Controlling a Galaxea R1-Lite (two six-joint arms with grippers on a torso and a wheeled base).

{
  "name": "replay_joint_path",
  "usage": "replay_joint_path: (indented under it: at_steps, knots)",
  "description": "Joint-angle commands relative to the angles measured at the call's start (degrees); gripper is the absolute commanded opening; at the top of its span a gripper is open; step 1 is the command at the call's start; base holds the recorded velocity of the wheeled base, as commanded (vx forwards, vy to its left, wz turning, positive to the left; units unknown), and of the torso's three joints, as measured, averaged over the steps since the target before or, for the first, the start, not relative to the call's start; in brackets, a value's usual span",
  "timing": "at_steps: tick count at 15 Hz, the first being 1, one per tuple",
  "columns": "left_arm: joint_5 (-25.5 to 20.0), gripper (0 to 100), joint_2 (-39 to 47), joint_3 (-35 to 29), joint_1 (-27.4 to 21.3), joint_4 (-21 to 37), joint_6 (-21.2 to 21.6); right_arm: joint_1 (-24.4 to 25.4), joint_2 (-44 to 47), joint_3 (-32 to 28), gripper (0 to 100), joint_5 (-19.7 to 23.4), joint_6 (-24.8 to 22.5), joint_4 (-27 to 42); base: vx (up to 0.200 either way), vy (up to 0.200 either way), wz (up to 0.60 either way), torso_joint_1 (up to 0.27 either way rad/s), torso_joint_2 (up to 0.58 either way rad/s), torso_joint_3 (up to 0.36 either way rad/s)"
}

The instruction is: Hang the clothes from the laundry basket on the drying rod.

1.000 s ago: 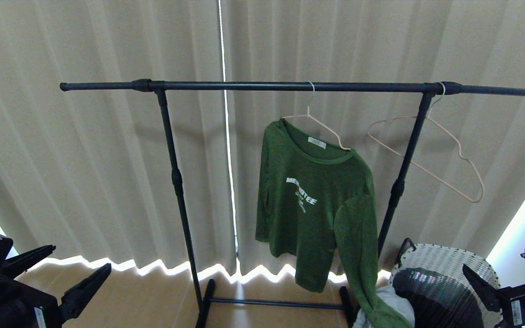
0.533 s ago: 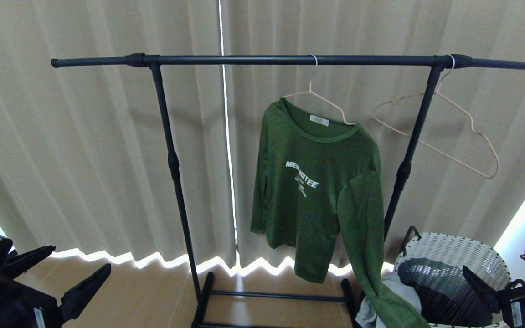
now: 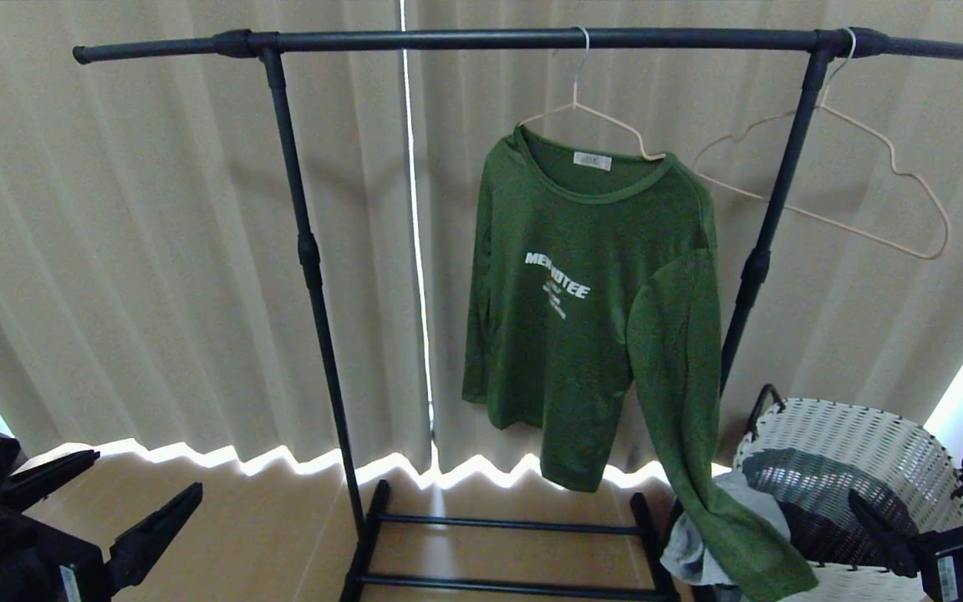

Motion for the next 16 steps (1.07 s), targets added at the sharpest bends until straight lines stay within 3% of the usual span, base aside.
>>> replay_joint_path:
  at_steps: [1, 5, 16]
  knots:
    - [0.0, 100, 0.0, 0.0, 0.0, -0.1, 0.0, 0.0, 0.0, 0.2, 100, 0.0, 0.0, -0.1, 0.000, 0.000, 0.00, -0.193, 0.46, 0.271]
    - [0.0, 100, 0.0, 0.1, 0.1, 0.0, -0.1, 0.0, -0.2, 0.5, 100, 0.0, 0.1, -0.2, 0.000, 0.000, 0.00, -0.115, 0.29, 0.154]
    - [0.0, 100, 0.5, -0.2, -0.2, -0.1, -0.1, 0.4, 0.1, 1.6, 100, 0.0, 0.0, 0.0, 0.000, 0.000, 0.00, -0.002, 0.01, 0.004]
